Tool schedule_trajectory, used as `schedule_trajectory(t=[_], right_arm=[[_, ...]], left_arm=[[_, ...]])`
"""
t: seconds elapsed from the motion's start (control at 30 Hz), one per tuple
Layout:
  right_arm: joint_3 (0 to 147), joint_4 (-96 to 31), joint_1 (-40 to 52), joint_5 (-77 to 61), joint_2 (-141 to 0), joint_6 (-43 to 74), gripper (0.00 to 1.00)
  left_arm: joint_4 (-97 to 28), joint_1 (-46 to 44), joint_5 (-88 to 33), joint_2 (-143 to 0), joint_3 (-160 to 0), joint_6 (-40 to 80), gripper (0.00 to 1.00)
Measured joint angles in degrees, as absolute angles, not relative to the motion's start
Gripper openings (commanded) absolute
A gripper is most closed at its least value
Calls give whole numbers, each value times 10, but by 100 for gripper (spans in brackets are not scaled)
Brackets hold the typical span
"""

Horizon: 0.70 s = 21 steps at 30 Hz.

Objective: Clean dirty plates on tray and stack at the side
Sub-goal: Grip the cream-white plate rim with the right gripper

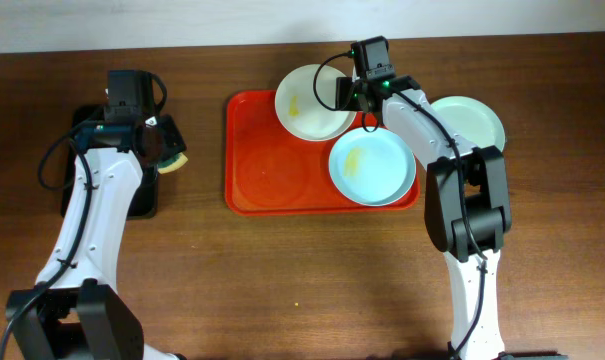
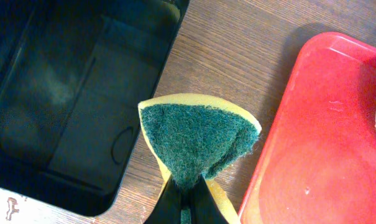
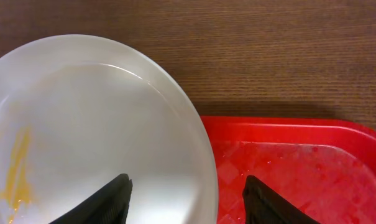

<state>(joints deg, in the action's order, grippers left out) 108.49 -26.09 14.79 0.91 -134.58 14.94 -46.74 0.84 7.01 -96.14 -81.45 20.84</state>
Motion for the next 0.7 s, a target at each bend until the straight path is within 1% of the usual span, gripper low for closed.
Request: schedule_trajectory(t=[0.03,0.2,0.27,0.3,0.33,0.4,0.43,0.6,0.7], right_arm=[[1085,-261,148,11,-1346,150,47],[1084,-277,148,13,-1354,174,46],[1077,-276,148,13,-1368,196,44],[1076,-275,148,13,-1374,202,29],[1076,-274,148,13,-1374,208,21],[1076,-270,148,7,-1374,212,9],[1076,-267,148,-5,-1375,211,4],[1082,-261,148,-127,-1376,212,4],[1083,-301,162,-187,-1376,210,4]], left_arm=[[-467,8,70,-961,-814,208,0],[-467,8,70,-961,-814,208,0],[-467,8,68,-961,-814,208,0],[-467,8,65,-961,-814,208,0],[-467,8,63,-961,-814,208,0],[-467,8,63,-961,-814,208,0],[-467,8,62,-961,-814,208,0],[-467,8,62,-961,-814,208,0],[-459,8,62,-961,-814,208,0]])
